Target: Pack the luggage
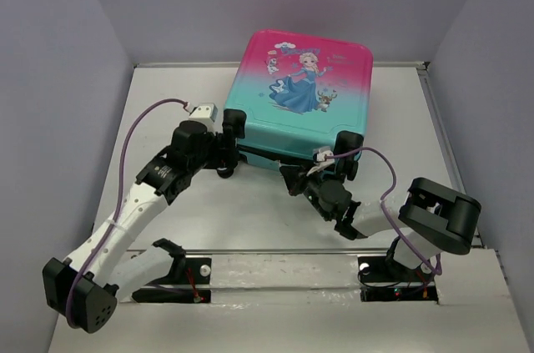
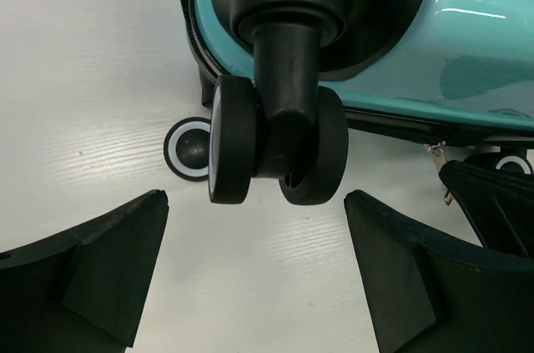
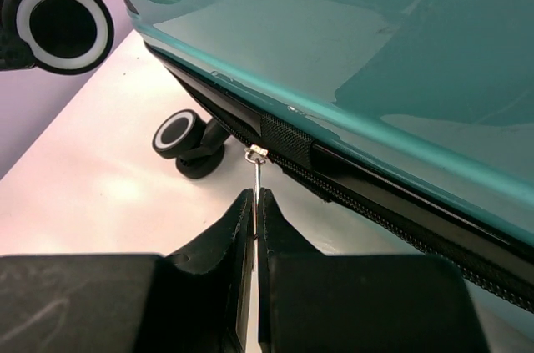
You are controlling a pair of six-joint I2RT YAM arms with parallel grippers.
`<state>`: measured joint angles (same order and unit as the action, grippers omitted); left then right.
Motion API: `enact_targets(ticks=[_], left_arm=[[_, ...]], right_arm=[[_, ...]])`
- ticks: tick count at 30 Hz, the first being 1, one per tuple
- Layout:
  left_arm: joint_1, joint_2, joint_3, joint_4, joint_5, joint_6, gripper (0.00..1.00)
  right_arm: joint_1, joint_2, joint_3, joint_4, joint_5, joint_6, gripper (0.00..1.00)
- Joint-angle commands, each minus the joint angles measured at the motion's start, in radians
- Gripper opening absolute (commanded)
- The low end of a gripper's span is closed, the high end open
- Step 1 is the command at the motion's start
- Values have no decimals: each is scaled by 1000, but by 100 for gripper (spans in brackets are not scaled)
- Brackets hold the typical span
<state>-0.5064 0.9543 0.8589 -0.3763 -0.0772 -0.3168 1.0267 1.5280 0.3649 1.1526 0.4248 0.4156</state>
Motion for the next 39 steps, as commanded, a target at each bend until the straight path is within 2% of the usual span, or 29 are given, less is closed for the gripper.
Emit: enact_targets(ticks=[1,6,11,15,16,21,22,26,30,32,35,36,39], left_arm=[[5,37,55,70,33,64,99],[5,119,86,109,31,68,97],[5,169,117,120,73,68,75],[5,182,120,131,114,70,13],[5,181,114,146,158,61,6],[-72,147,59,253,283,-28,6],[-130,141,46,307,293,-50,6],[-262,149,25,462,345,-183,6],[-308,169,37,634,428,-277,6],[-319,158,54,694,435,-336,6],[-330,127,68,747,430,-373,6],[-333,118,66,767,432,-401,6],[-337,89,54,833,442,-441,6]], right_arm=[[16,-25,9,44,-95,20,7],[16,-17,9,44,-103,22,7],[7,-35,6,21,-110,18,7],[-20,-86,20,-79,-136,8,7],[-54,-101,23,-130,-150,-1,7],[-177,-201,87,-361,-340,-34,7],[-192,-224,100,-426,-365,-50,7],[-205,-243,135,-496,-416,-61,7],[-205,-165,135,-381,-596,14,7],[-119,-93,150,-309,-581,31,7],[-54,4,215,-268,-552,29,7],[-25,24,230,-208,-551,35,7],[6,111,297,-102,-560,80,7]])
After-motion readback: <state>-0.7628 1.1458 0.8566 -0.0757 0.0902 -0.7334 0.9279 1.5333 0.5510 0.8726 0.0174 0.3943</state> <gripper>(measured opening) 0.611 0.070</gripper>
